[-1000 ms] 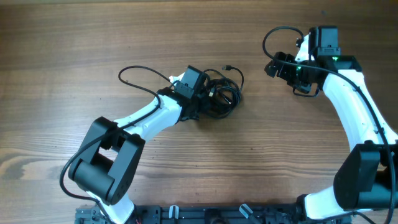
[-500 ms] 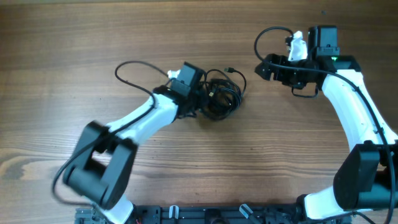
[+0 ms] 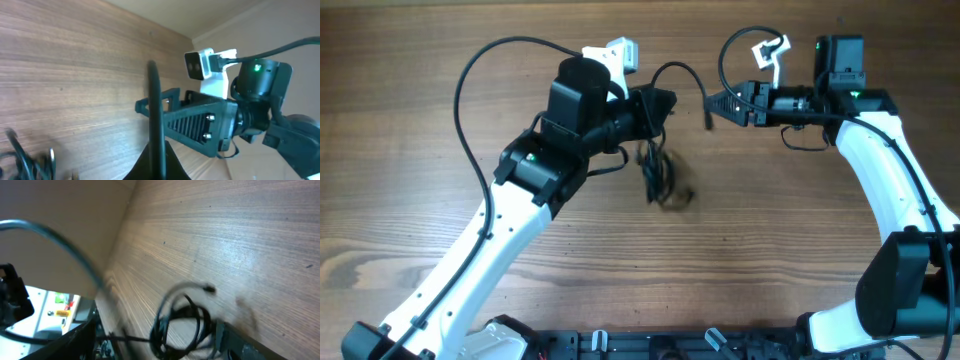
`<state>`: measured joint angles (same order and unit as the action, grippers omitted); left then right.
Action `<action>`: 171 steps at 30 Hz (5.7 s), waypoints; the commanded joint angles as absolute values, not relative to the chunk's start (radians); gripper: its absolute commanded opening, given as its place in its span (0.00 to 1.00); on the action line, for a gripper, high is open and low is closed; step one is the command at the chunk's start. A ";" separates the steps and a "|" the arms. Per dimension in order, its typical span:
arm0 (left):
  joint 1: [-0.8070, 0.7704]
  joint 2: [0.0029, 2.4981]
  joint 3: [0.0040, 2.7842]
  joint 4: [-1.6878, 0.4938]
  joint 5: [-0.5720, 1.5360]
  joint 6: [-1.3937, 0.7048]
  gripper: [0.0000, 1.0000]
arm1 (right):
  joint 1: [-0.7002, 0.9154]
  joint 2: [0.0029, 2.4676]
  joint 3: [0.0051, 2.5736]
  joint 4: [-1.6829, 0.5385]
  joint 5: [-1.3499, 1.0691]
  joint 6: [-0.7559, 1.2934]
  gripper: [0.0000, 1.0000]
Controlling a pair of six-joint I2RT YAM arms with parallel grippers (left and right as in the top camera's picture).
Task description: Untangle cables
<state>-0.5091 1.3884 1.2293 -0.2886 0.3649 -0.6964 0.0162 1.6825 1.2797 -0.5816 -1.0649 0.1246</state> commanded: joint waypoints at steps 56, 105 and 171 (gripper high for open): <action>-0.455 1.606 1.231 -0.373 0.081 -0.947 0.04 | 0.133 1.717 1.300 -0.643 -0.701 0.268 0.68; -0.550 1.640 1.162 -0.888 -0.012 -0.666 0.70 | 0.133 1.717 1.300 -0.690 -0.671 0.234 0.82; -0.554 1.683 0.978 -0.707 -0.107 -0.744 0.53 | 0.133 1.717 1.300 -0.704 -0.669 0.210 0.84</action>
